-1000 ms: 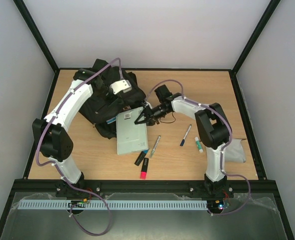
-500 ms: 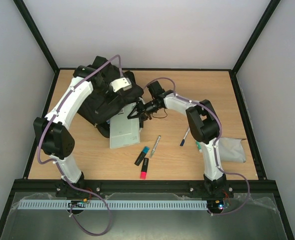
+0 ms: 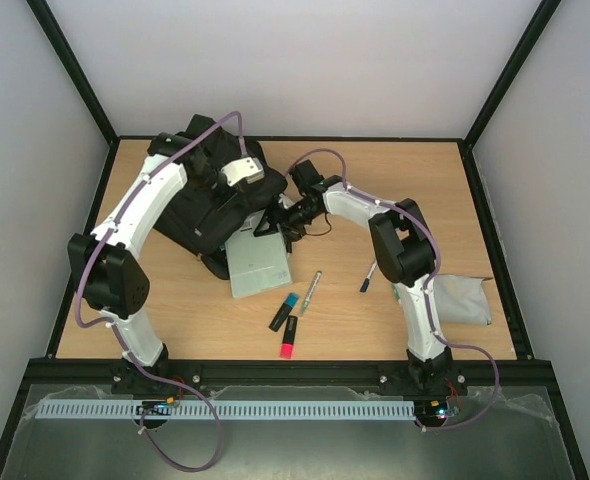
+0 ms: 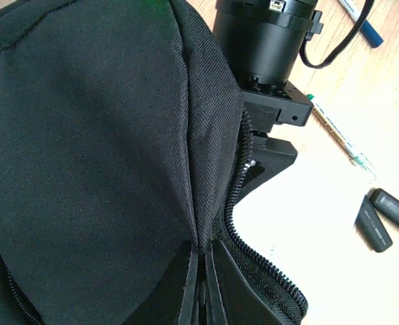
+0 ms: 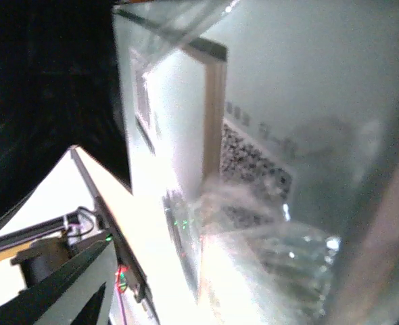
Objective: Pack the student bag
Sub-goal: Place the book in the student bag.
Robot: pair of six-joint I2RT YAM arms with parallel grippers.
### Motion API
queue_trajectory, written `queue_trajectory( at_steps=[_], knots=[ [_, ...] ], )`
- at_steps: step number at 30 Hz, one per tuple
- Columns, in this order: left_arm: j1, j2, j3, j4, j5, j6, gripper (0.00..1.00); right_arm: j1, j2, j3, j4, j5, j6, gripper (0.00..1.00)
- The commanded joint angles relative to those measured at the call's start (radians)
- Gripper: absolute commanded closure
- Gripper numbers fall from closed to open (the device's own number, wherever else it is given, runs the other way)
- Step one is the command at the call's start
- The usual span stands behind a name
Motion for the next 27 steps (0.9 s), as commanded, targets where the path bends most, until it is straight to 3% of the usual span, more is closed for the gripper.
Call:
queue_trajectory(
  at_steps=[1,13,20,27],
  knots=[
    [-0.008,-0.026,-0.017,0.016,0.071,-0.013,0.98,0.007,-0.042,0.022,-0.089,0.093,-0.101,0.31],
    [-0.001,-0.056,-0.076,0.061,0.079,-0.027,0.98,0.007,-0.256,-0.065,-0.197,0.308,-0.312,0.09],
    [-0.002,-0.053,-0.078,0.053,0.093,-0.015,0.98,0.007,-0.358,-0.147,-0.258,0.384,-0.434,0.1],
    [-0.001,-0.032,-0.069,0.042,0.1,-0.009,0.98,0.007,-0.517,-0.296,-0.248,0.397,-0.611,0.22]
  ],
)
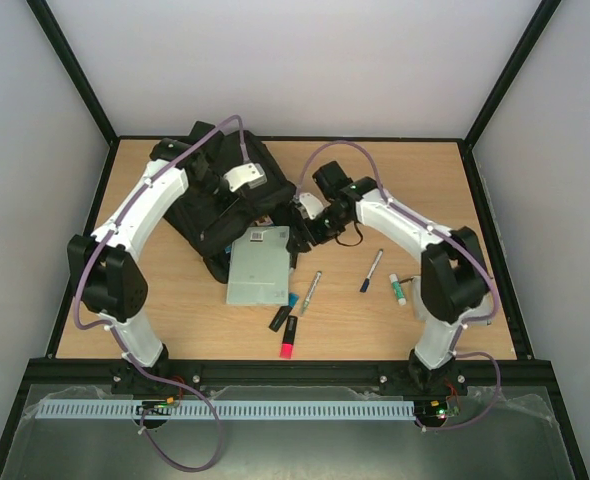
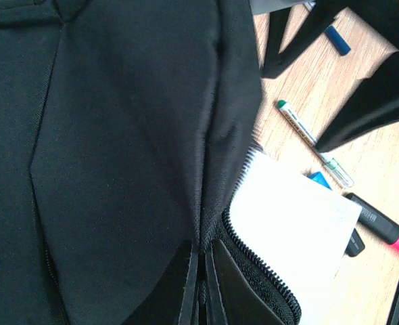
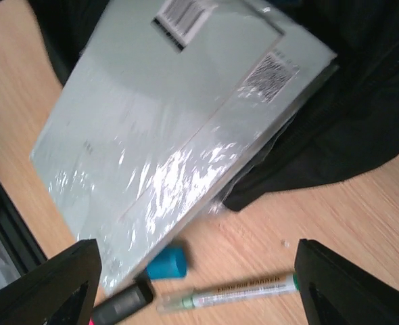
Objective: Pack the student bag
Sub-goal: Place the book in the student bag.
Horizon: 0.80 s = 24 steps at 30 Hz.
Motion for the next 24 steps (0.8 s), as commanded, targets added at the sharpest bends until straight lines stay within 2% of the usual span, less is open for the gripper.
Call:
queue_trajectory(
  at_steps=[1,8,13,17,20,24],
  knots=[
    [0.0,-0.005,0.009,0.011,0.029,0.009,0.98,0.011,-0.152,-0.095,-0.003,-0.008,-0.193,0.22],
    [0.0,0.011,0.033,0.008,0.039,0.006,0.97,0.031,-0.238,-0.253,0.025,-0.065,-0.345,0.23],
    [0.001,0.014,0.034,0.008,0.036,-0.002,0.98,0.137,-0.296,-0.346,0.1,0.05,-0.418,0.24],
    [0.001,0.014,0.028,0.012,0.027,-0.004,0.98,0.204,-0.309,-0.383,0.159,0.103,-0.46,0.17],
    [0.0,0.02,0.033,0.021,0.021,-0.009,0.98,0.227,-0.289,-0.381,0.153,0.061,-0.521,0.12],
    [0.0,0.034,0.065,0.027,0.018,-0.021,0.98,0.251,-0.254,-0.381,0.177,0.095,-0.525,0.09]
  ],
)
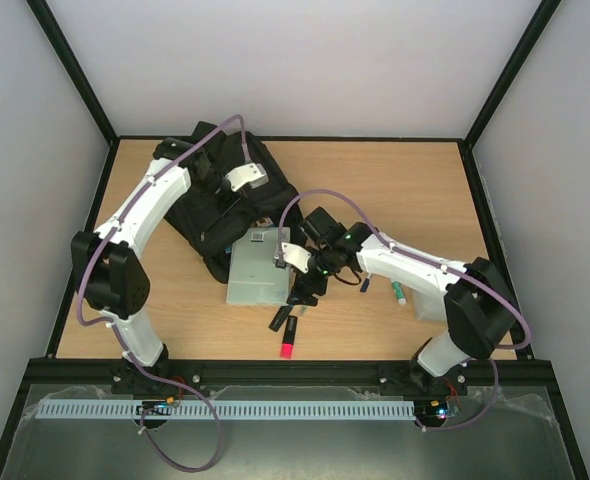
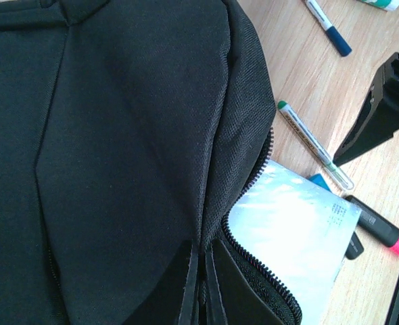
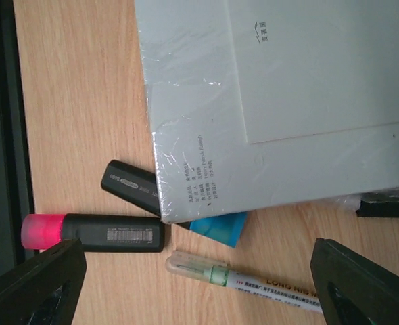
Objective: Pack the student bag
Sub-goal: Place the book in the student bag.
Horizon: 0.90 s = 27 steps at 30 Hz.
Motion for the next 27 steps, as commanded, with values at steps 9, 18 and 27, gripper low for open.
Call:
queue_trajectory(
  at_steps=[9,18,27],
  knots=[
    [0.0,0.033,0.091,0.024,-0.003,0.006,0.98,0.076,0.074,-0.025,0.03,0.136,-0.021,0.01],
    [-0.003,0.035,0.096,0.017,-0.013,0.007,0.98,0.099,0.127,-0.02,0.123,0.325,0.086,0.01],
    [-0.001,0.03,0.104,-0.004,-0.012,0.031,0.98,0.098,0.213,0.056,0.186,0.53,-0.04,0.12]
  ],
)
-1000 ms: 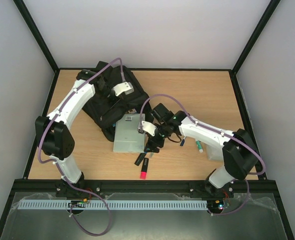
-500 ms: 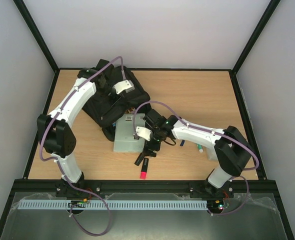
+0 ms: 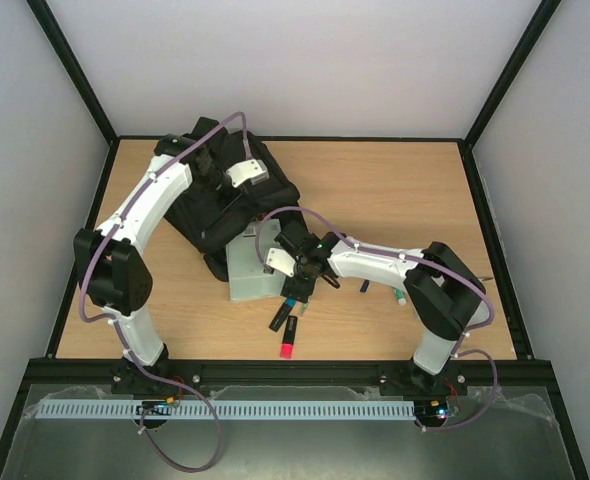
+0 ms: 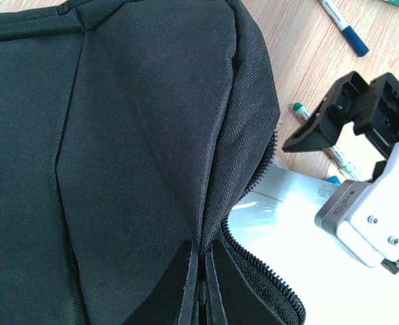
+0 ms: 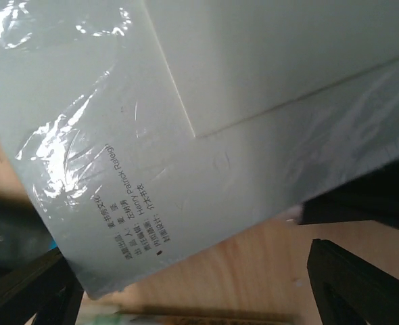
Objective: Pack the student bag
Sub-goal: Place the book in the student bag.
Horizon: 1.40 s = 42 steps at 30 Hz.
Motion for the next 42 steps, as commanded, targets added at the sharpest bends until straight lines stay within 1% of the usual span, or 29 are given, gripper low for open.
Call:
queue_trajectory(
  at_steps=[1,3,7,15,19,22,23,25,26,27,28,29,30,31,34,36,38,42],
  knots=[
    [0.0,-0.002,0.045,0.002,0.018,0.032,0.98,-0.002,0.041,0.037,0.077,0.203,-0.119,0.14],
    [0.004,-0.004,0.045,-0.008,0.026,0.043,0.98,-0.026,0.058,0.074,0.085,0.229,-0.153,0.18],
    [0.006,-0.003,0.046,-0.017,0.03,0.053,0.98,-0.072,0.109,0.184,0.075,0.224,-0.13,0.21],
    [0.005,-0.007,0.048,-0.034,0.024,0.06,0.97,-0.074,0.249,0.378,0.02,0.153,-0.051,0.23],
    [0.005,-0.011,0.042,-0.038,0.024,0.059,0.98,-0.074,0.202,0.348,-0.023,0.083,-0.097,0.23],
    [0.007,-0.013,0.039,-0.038,0.024,0.059,0.97,-0.074,0.126,0.281,-0.078,-0.037,-0.154,0.24],
    [0.006,-0.014,0.039,-0.038,0.024,0.059,0.97,-0.074,0.101,0.262,-0.099,-0.08,-0.168,0.25],
    [0.008,-0.014,0.036,-0.039,0.025,0.056,0.97,-0.073,0.068,0.236,-0.135,-0.147,-0.188,0.33],
    [0.007,-0.017,0.034,-0.039,0.025,0.056,0.97,-0.073,0.058,0.227,-0.146,-0.165,-0.189,0.39],
    [0.006,-0.019,0.032,-0.038,0.027,0.057,0.97,-0.07,0.054,0.226,-0.152,-0.185,-0.189,0.46],
    [0.007,-0.02,0.03,-0.038,0.029,0.056,0.97,-0.067,0.055,0.225,-0.156,-0.195,-0.189,0.56],
    [0.007,-0.022,0.029,-0.038,0.032,0.056,0.97,-0.064,0.058,0.229,-0.156,-0.2,-0.185,0.69],
    [0.006,-0.021,0.028,-0.039,0.036,0.054,0.97,-0.057,0.066,0.234,-0.154,-0.202,-0.182,0.74],
    [0.007,-0.022,0.028,-0.04,0.039,0.054,0.97,-0.051,0.075,0.24,-0.146,-0.202,-0.18,0.81],
    [0.007,-0.021,0.028,-0.041,0.045,0.052,0.97,-0.025,0.107,0.26,-0.109,-0.182,-0.184,0.87],
    [0.006,-0.023,0.029,-0.043,0.044,0.053,0.97,-0.004,0.128,0.27,-0.07,-0.137,-0.21,0.91],
    [0.007,-0.026,0.031,-0.046,0.044,0.054,0.97,0.018,0.14,0.272,-0.02,-0.079,-0.241,0.93],
    [0.007,-0.03,0.029,-0.048,0.044,0.054,0.97,0.023,0.192,0.312,0.018,-0.041,-0.263,0.95]
  ],
)
